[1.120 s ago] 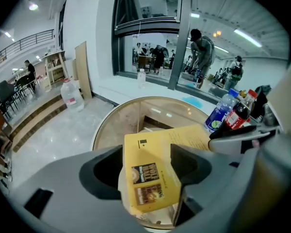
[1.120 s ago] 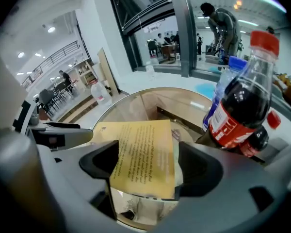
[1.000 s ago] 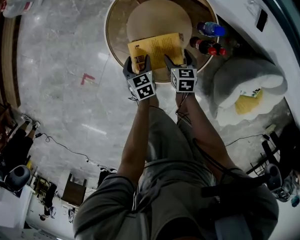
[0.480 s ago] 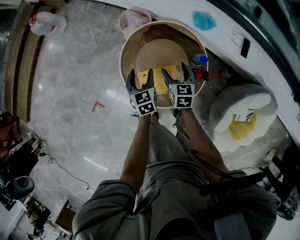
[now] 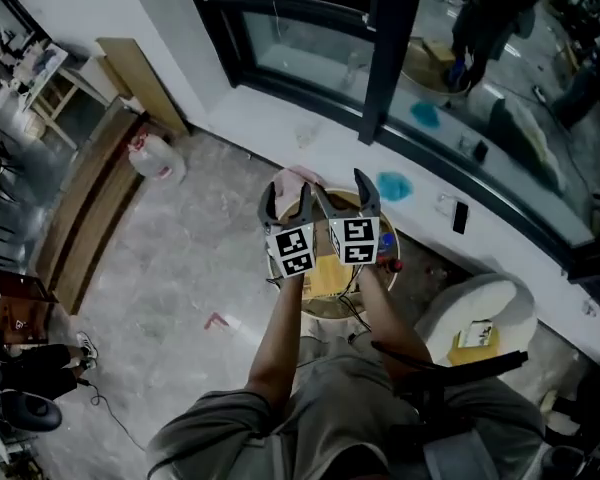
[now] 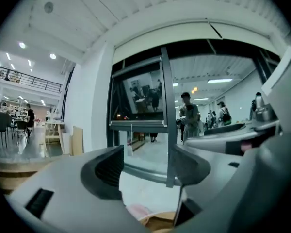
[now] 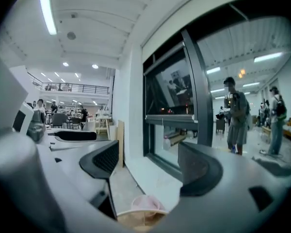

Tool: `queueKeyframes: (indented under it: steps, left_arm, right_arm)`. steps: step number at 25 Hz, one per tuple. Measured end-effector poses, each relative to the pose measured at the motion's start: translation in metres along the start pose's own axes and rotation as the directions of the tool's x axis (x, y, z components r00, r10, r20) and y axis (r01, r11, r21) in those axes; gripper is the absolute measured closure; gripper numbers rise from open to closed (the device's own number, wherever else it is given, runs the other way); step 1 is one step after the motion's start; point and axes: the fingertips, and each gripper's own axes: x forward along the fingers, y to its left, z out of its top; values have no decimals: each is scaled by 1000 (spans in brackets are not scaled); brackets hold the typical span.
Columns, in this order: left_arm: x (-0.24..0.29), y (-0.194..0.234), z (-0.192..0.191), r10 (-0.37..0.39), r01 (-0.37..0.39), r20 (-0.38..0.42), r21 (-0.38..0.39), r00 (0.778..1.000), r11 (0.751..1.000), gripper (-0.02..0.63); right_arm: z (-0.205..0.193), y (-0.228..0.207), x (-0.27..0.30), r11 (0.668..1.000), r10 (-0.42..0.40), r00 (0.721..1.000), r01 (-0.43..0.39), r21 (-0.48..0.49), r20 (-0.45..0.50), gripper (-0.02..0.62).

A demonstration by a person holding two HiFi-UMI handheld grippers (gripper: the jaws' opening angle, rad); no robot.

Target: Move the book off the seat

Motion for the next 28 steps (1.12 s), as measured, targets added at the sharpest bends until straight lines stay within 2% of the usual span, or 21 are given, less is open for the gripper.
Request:
queueKeyframes:
  steps: [3, 5, 9, 12, 23, 28]
  left_arm:
    - [-10, -1, 91, -1, -2, 153, 20, 988, 1000, 299]
    - [-27, -5, 140, -4, 2, 235, 10, 972, 1000, 299]
    - [-63, -16, 197, -34, 46, 330, -29, 943, 998, 299]
    - [-74, -26, 210, -60, 66, 356, -4, 933, 998, 299]
    - [-64, -39, 197, -115, 120, 303, 0, 946, 993, 299]
    - [-59, -36, 191, -86, 75, 269, 53, 959, 996, 302]
  right_arm:
    - [89, -3, -13, 999, 5, 990, 0, -37, 140, 209]
    - [134, -5, -30, 999, -3, 982, 13, -52, 191, 209]
    - [180, -8, -64, 996, -11, 975, 29, -79, 221, 209]
    - [192, -15, -78, 995, -21, 968, 45, -92, 252, 209]
    - [186, -24, -81, 994, -20, 971, 45, -99, 237, 209]
    - [182, -24, -79, 995, -13, 971, 37, -97, 237, 209]
